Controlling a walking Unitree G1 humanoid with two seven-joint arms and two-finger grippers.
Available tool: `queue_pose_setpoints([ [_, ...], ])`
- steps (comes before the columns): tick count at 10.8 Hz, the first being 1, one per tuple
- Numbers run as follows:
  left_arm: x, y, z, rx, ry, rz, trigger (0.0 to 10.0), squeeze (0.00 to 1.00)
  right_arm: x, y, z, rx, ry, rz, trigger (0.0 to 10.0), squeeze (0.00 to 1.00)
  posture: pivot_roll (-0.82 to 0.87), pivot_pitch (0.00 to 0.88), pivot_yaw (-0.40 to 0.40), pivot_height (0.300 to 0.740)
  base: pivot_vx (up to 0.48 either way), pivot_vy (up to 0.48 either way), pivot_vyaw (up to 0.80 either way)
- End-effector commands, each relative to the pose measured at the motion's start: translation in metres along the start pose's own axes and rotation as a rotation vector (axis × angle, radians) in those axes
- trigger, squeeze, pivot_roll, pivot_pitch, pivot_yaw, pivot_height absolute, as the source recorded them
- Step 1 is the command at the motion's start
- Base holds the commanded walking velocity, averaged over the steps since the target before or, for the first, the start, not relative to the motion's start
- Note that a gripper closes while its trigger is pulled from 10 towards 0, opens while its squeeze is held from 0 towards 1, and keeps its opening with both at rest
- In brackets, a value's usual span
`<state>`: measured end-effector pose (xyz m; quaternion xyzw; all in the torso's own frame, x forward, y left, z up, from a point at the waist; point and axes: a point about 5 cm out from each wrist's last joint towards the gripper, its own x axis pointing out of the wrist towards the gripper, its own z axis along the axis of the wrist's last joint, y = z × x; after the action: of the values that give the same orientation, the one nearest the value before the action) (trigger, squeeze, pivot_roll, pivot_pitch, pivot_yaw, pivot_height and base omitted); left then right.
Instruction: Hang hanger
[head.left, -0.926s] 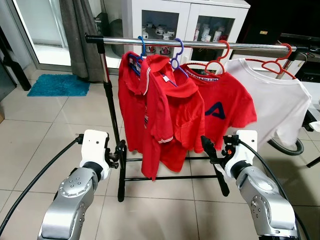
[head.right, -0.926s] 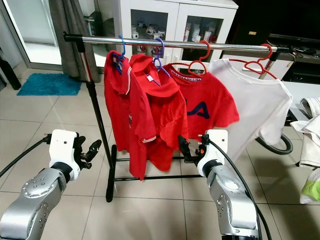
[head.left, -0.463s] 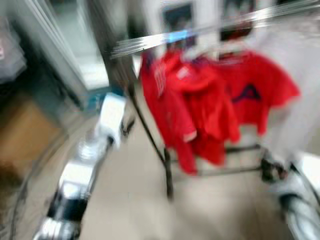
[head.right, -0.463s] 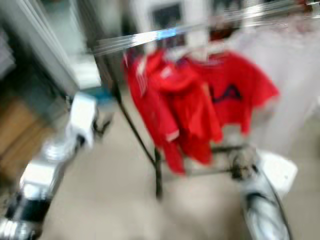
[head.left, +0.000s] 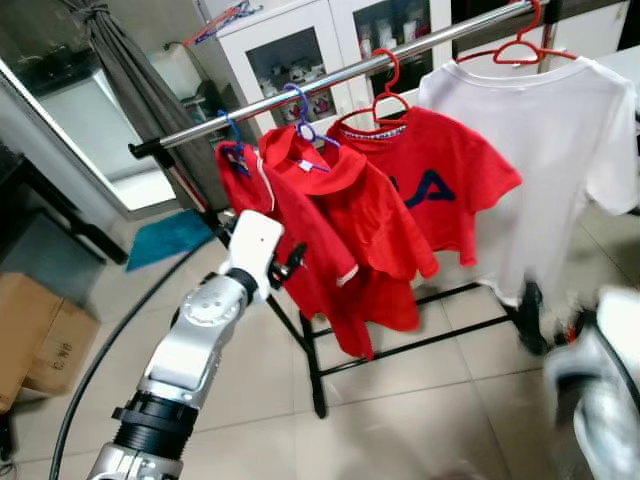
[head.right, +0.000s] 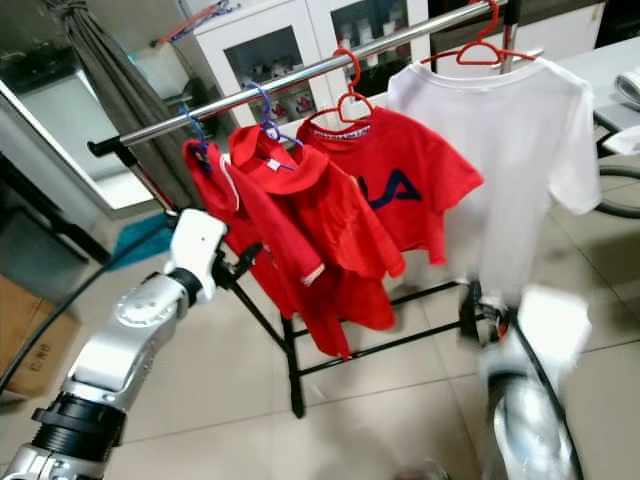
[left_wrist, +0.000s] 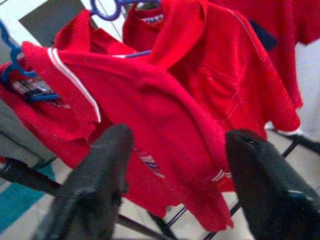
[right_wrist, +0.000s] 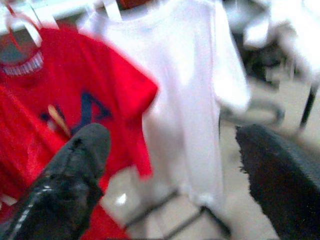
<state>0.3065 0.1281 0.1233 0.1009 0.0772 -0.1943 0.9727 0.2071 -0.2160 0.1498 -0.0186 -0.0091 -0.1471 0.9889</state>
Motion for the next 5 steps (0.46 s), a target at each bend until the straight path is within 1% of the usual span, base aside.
queue_pose_setpoints([
  [1, -0.007, 0.010, -0.007, -0.009, 0.019, 0.052, 10.0, 1.00, 0.004, 0.008, 0.005, 0.006, -0.022, 0.037, 10.0, 1.00, -0.25, 0.000, 0.223, 0.740, 0.000, 0.000, 0.00],
  [2, -0.019, 0.011, -0.014, -0.031, 0.021, 0.097, 10.0, 1.00, 0.020, 0.015, 0.006, -0.036, -0.036, 0.128, 10.0, 1.00, -0.19, 0.000, 0.143, 0.740, 0.000, 0.000, 0.00],
  [3, -0.033, 0.012, -0.021, -0.049, 0.029, 0.139, 10.0, 1.00, 0.031, 0.024, 0.003, -0.068, -0.033, 0.202, 10.0, 1.00, -0.16, 0.000, 0.094, 0.740, 0.000, 0.000, 0.00],
  [4, -0.048, 0.010, -0.026, -0.087, 0.040, 0.174, 10.0, 1.00, 0.042, 0.035, 0.002, -0.102, -0.042, 0.285, 10.0, 1.00, -0.10, 0.000, 0.015, 0.740, 0.000, 0.000, 0.00],
  [5, -0.052, 0.009, -0.027, -0.091, 0.046, 0.186, 10.0, 1.00, 0.045, 0.039, 0.002, -0.095, -0.039, 0.317, 10.0, 1.00, -0.08, 0.000, -0.018, 0.740, 0.000, 0.000, 0.00],
])
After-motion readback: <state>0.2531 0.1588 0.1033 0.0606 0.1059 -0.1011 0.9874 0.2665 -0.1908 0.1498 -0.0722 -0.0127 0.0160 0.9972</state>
